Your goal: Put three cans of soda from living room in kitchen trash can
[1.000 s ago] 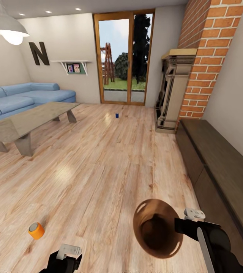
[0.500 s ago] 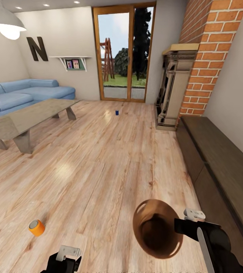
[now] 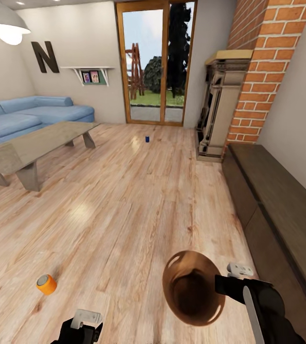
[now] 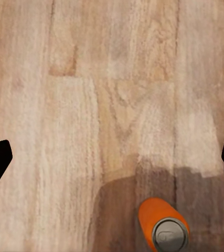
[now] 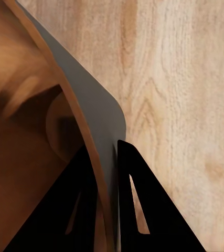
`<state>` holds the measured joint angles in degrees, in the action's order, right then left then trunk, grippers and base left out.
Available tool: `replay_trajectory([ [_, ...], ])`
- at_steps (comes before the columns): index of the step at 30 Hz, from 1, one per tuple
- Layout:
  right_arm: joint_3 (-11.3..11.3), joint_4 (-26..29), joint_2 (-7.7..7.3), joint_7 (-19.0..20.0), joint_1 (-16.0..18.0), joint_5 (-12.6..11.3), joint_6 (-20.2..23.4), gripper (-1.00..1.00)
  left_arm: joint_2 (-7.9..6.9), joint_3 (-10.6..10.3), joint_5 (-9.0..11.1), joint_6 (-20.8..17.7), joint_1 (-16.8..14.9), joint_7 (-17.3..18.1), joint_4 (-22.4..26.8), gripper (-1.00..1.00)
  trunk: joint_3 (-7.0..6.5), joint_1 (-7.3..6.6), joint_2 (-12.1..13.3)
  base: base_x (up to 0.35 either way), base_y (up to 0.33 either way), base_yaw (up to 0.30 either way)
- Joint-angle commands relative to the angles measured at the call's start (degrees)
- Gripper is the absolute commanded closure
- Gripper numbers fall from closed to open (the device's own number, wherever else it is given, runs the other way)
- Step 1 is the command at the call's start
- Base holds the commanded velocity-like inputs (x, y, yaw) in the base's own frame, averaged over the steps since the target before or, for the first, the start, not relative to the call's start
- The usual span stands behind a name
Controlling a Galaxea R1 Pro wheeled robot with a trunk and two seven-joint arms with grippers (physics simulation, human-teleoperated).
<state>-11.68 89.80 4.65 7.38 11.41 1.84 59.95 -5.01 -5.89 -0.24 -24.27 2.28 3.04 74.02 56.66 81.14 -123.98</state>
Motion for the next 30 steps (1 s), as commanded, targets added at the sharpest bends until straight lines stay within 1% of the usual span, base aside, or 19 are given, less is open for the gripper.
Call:
replay_trajectory([
  [1,0.0,0.0,-0.14,0.2,0.0,-1.4,0.1,1.00,-0.02,0.0,0.0,0.0,0.0,0.0,0.0,-1.00,0.05,0.00,0.0,0.000,0.000,0.000],
  [6,-0.1,0.0,-0.57,0.2,0.0,-1.4,0.1,1.00,-0.03,0.0,0.0,-0.1,0.0,-0.4,-0.1,-1.00,0.31,0.00,0.0,0.000,0.000,0.000],
  [30,-0.2,0.0,-0.65,0.1,0.0,-1.3,0.1,1.00,0.00,0.1,0.1,-0.2,0.0,-0.6,-0.1,-1.00,1.54,0.00,0.0,0.000,0.000,0.000],
])
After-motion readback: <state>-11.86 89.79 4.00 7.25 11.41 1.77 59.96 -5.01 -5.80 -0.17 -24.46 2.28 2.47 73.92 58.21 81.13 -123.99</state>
